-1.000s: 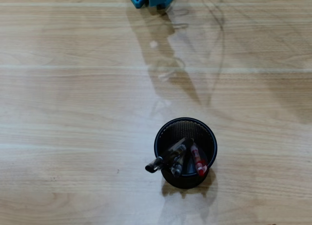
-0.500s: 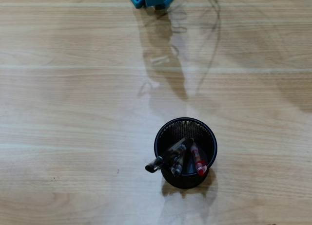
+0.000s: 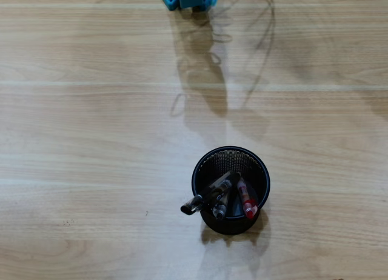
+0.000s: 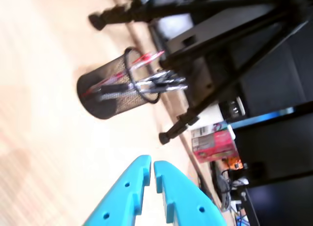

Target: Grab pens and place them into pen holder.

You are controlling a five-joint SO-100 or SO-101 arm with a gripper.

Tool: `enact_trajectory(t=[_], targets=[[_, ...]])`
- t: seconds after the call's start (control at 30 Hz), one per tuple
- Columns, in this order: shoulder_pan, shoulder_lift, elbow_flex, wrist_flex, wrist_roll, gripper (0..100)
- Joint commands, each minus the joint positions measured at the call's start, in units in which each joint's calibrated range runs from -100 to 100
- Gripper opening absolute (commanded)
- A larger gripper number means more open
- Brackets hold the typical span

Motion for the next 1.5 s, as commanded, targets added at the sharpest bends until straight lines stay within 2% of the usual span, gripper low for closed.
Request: enact_trajectory(t=[0.0, 0.17, 0.3, 0.6, 1.47], targets=[[1.27, -0.86, 7.02, 0.58, -0.04, 2], [4.26, -0.86, 17.02, 0.23, -0.09, 2], [4.9, -0.69, 18.1, 2.99, 0.21, 2], [8.89, -0.61, 18.1, 17.54, -0.04, 2], [8.53, -0.52, 18.01, 17.37, 0.21, 2]])
